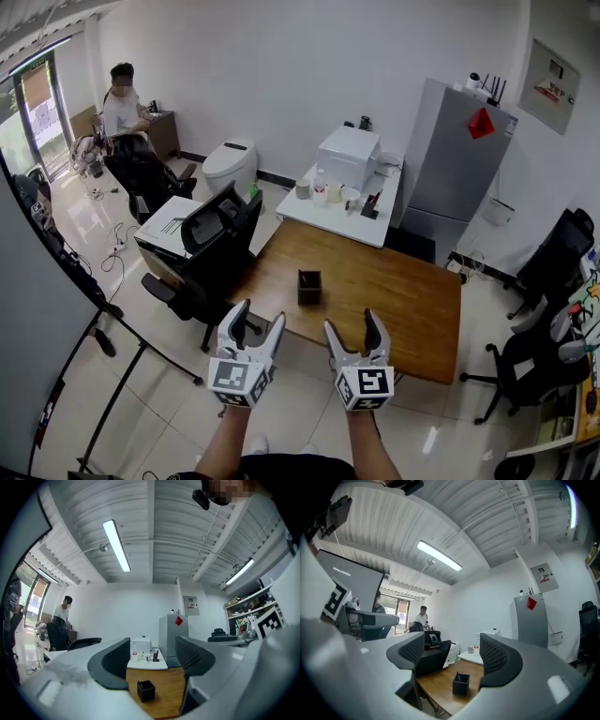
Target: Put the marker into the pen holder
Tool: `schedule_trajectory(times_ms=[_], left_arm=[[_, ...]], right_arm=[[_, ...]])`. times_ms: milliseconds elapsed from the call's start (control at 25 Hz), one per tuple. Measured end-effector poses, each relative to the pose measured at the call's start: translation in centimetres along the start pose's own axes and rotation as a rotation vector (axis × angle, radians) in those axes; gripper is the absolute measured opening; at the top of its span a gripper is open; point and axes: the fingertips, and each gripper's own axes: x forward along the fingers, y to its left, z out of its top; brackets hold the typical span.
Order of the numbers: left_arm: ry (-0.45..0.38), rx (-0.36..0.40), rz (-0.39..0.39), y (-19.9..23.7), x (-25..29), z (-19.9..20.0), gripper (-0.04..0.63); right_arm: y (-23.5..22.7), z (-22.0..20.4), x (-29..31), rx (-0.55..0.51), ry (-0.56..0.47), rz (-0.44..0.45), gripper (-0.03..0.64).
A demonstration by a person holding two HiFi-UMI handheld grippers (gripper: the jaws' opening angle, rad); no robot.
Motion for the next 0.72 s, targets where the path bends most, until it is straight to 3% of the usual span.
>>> schedule_trajectory(times_ms=[160, 400, 720], left_arm=[[-0.02, -0.016, 0.003, 1.3, -0.6, 0.6, 0.302], [0.01, 0.011, -0.05, 1.4, -1.0, 0.4, 0.302], [0.02, -0.006, -0.063, 1.5, -1.7, 0.2, 0.302]], right_arm=[[2.2, 0.3, 0.6, -0.011, -0.011, 0.022, 0.362], [3.4, 0.6, 0.9, 0.052, -0.036, 0.004, 0.362], [3.6, -0.1, 0.4, 0.04, 0.011, -0.019, 0.362]])
